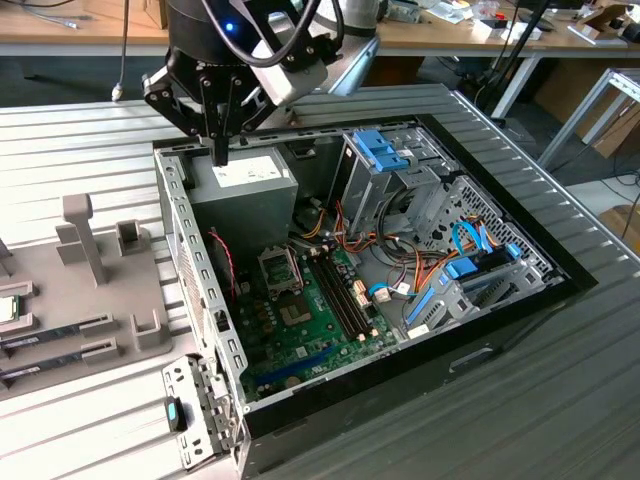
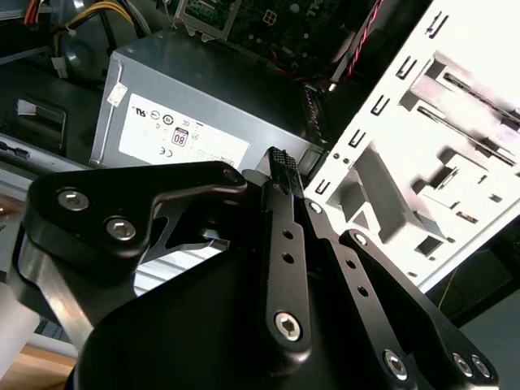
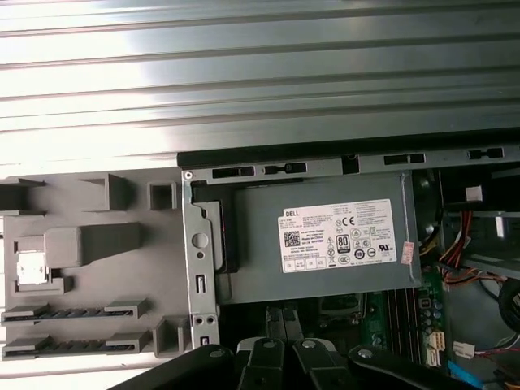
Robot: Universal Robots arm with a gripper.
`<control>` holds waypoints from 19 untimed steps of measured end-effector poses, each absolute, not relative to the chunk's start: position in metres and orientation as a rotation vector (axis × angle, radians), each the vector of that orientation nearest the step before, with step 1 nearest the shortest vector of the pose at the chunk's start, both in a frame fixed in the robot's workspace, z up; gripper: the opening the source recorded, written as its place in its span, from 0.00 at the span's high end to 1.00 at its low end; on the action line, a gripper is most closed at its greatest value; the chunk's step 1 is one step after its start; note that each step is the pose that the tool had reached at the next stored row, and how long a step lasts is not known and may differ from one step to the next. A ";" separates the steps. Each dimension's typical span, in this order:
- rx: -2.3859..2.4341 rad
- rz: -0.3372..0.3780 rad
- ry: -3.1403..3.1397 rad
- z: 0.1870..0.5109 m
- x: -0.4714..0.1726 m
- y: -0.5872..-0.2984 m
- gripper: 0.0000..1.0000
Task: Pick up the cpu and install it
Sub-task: 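Reach for the cpu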
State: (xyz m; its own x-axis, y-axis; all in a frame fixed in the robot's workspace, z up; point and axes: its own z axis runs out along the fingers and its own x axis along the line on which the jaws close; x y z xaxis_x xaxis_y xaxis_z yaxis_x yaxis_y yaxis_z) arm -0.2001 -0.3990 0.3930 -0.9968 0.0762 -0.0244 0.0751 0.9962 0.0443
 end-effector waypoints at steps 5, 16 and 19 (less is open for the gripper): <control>0.118 0.068 3.112 0.393 -0.206 -0.399 0.89; 0.118 0.068 3.112 0.393 -0.220 -0.399 0.89; 0.118 0.068 3.112 0.393 -0.226 -0.399 0.89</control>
State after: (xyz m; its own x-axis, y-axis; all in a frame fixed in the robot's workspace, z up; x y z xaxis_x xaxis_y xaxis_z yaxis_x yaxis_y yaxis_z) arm -0.2265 -0.3989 0.3929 -0.9968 0.0763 -0.0245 0.0751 0.9962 0.0444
